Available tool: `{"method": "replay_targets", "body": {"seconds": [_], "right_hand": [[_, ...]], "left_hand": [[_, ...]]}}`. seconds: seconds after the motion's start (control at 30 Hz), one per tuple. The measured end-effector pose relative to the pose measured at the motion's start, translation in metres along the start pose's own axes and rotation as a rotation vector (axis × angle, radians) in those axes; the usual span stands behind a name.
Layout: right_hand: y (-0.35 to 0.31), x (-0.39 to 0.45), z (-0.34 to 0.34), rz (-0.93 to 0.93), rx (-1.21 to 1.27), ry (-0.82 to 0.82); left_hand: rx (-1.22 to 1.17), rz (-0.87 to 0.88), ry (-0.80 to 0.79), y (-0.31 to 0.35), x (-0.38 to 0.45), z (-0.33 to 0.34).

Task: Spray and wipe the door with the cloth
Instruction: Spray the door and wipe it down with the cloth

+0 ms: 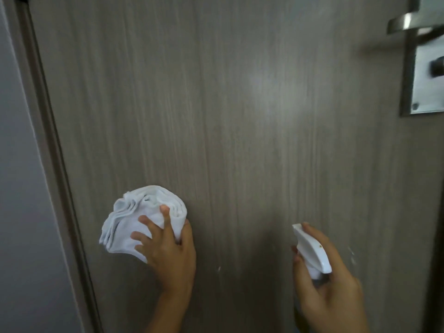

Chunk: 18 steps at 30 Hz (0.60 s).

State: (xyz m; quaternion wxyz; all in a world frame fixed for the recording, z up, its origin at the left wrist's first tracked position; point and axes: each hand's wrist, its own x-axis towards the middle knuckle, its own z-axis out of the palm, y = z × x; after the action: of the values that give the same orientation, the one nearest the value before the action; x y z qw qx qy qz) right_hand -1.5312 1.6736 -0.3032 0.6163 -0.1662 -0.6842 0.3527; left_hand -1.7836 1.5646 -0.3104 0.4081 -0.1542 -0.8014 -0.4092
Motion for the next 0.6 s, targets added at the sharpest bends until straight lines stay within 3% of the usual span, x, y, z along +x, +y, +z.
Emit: {"method": "replay_targets", "body": {"seconds": [0.27, 0.6], "right_hand": [[0.030, 0.015, -0.063, 0.056, -0.015, 0.105], [0.067, 0.033, -0.153, 0.148, -0.062, 0.219]], "left_hand": [[0.032, 0.282, -0.048, 0.104, -0.066, 0.047], [-0.091, 0.566, -0.121, 0.258, -0.137, 0.088]]}}
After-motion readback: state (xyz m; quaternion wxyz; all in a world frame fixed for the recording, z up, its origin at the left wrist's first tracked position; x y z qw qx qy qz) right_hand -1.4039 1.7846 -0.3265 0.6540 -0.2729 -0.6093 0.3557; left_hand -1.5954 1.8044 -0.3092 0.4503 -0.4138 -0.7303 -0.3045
